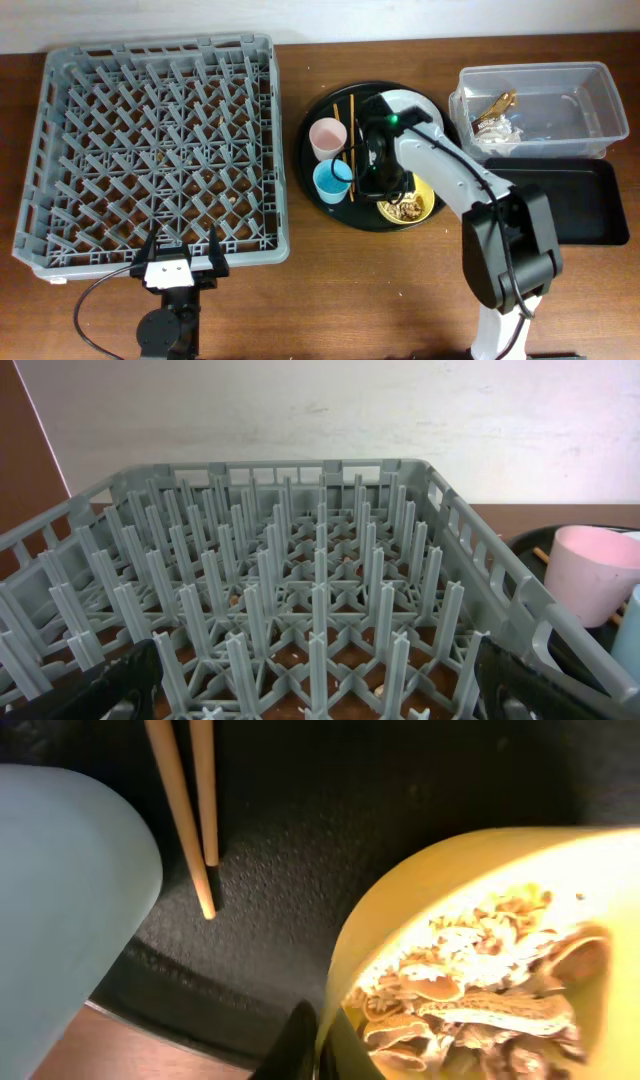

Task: Sort waste into correct bins and load items into the dishwasher rack
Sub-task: 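Grasp the yellow bowl with the right gripper and tip food onto black tray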

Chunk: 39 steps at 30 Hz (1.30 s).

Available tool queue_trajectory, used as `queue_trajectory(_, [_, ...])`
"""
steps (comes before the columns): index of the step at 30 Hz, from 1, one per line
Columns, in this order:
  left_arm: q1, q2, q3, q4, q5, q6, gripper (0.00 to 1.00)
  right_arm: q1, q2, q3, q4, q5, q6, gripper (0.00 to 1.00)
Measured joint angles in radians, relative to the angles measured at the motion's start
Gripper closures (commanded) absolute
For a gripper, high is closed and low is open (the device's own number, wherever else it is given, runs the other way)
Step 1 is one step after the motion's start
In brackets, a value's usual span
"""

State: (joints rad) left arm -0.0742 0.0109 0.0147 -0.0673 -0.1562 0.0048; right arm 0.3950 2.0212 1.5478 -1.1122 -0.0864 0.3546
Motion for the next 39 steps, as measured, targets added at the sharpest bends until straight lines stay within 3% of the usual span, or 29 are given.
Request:
queue_trajectory(5, [0.000, 0.000, 0.000, 0.000, 0.000, 0.000, 0.01, -0.084, -0.173, 0.131, -0.215, -0.078, -0.058, 0.96])
queue_trajectory(7, [0.000, 0.000, 0.000, 0.000, 0.000, 0.000, 0.01, -0.264, -0.306, 0.147, -0.303, -0.109, -0.112, 0.96])
queue_trajectory(10, [0.000, 0.000, 0.000, 0.000, 0.000, 0.000, 0.01, -0.484, -0.343, 0.149, -0.335, -0.209, -0.237, 0.96])
queue_trajectory(14, [0.000, 0.000, 0.000, 0.000, 0.000, 0.000, 0.01, -0.869, -0.341, -0.008, -0.255, -0.519, -0.511, 0.96])
queue_trajectory(17, [0.000, 0.000, 0.000, 0.000, 0.000, 0.000, 0.01, -1.086, -0.334, -0.190, -0.113, -0.726, -0.636, 0.96])
queue_trajectory(21, [0.000, 0.000, 0.000, 0.000, 0.000, 0.000, 0.01, -1.224, -0.307, -0.388, 0.097, -0.912, -0.676, 0.96])
queue_trajectory(25, [0.000, 0.000, 0.000, 0.000, 0.000, 0.000, 0.01, -1.258, -0.214, -0.422, 0.149, -1.141, -0.725, 0.96])
queue_trajectory(28, [0.000, 0.000, 0.000, 0.000, 0.000, 0.000, 0.01, -1.258, -0.171, -0.423, 0.198, -1.324, -0.645, 0.96])
queue_trajectory(29, [0.000, 0.000, 0.000, 0.000, 0.000, 0.000, 0.01, -1.258, -0.166, -0.429, 0.291, -1.373, -0.546, 0.96])
queue_trajectory(34, [0.000, 0.000, 0.000, 0.000, 0.000, 0.000, 0.01, -1.260, -0.165, -0.431, 0.432, -1.423, -0.201, 0.96])
queue_trajectory(39, [0.000, 0.000, 0.000, 0.000, 0.000, 0.000, 0.01, -1.300, -0.165, -0.431, 0.437, -1.430, -0.060, 0.96])
